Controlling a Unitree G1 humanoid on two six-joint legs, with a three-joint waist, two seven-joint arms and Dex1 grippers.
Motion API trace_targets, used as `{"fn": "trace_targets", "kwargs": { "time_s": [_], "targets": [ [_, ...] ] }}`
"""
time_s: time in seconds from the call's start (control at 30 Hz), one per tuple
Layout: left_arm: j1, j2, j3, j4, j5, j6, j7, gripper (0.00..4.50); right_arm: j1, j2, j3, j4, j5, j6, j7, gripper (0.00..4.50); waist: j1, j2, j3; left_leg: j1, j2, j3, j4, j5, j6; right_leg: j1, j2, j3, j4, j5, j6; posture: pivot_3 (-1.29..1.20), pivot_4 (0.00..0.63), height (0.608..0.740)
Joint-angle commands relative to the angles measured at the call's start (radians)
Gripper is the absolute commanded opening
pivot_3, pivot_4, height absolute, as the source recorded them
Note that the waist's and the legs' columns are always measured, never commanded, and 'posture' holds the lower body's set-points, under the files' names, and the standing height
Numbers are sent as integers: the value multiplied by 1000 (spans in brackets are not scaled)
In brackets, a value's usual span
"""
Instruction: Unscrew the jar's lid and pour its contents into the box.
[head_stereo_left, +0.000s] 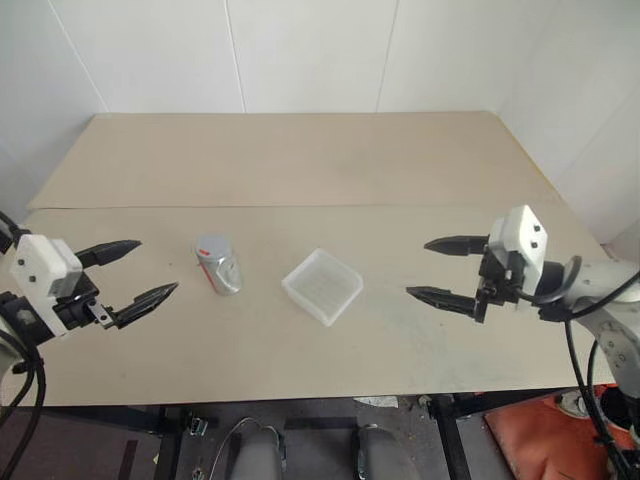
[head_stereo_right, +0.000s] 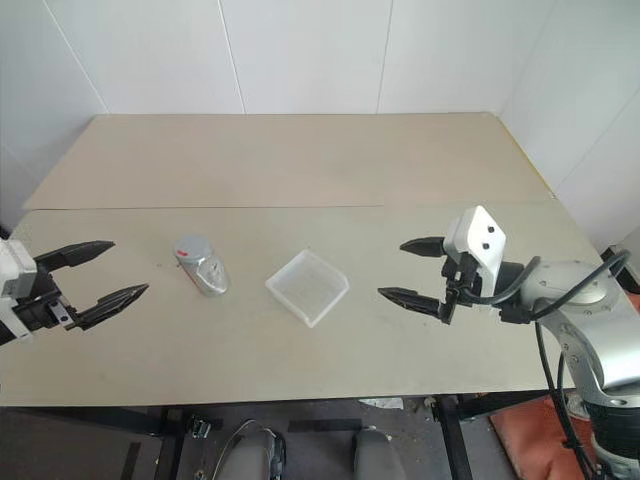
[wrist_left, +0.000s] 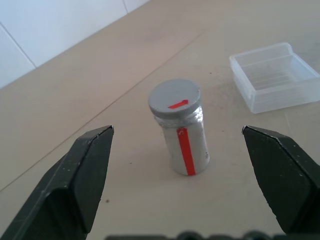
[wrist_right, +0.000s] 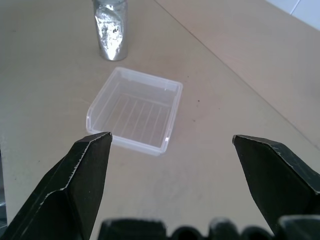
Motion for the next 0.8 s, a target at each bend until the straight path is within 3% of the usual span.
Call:
{"fn": "trace_targets", "kwargs": {
  "time_s": [0.03,0.3,0.57,0.8],
  "targets": [
    [-2,3,24,-28,-9,-4,18,4468,2,1,-17,-22,-8,-20,-10,4500,2,0,0,0,0,0,0,0,0,0,0,0,0,0,0,0,150,740],
    [21,-74,-33,-98,-13,13,87,4468,-26,-8,-11,-30,2,-14,4,4500,-3,0,0,0,0,0,0,0,0,0,0,0,0,0,0,0,150,740],
    [61,-203,-151,-158,97,3,269,4468,-185,-5,92,84,-57,-64,89,4500,-3,0,0,1,0,1,0,0,0,1,1,1,1,0,0,0,150,740],
    [-24,-328,-264,-143,161,15,447,4468,-264,-1,112,114,-67,-77,133,4500,5,-1,-1,0,0,0,0,0,0,0,0,1,0,1,0,0,150,740]
  ]
}}
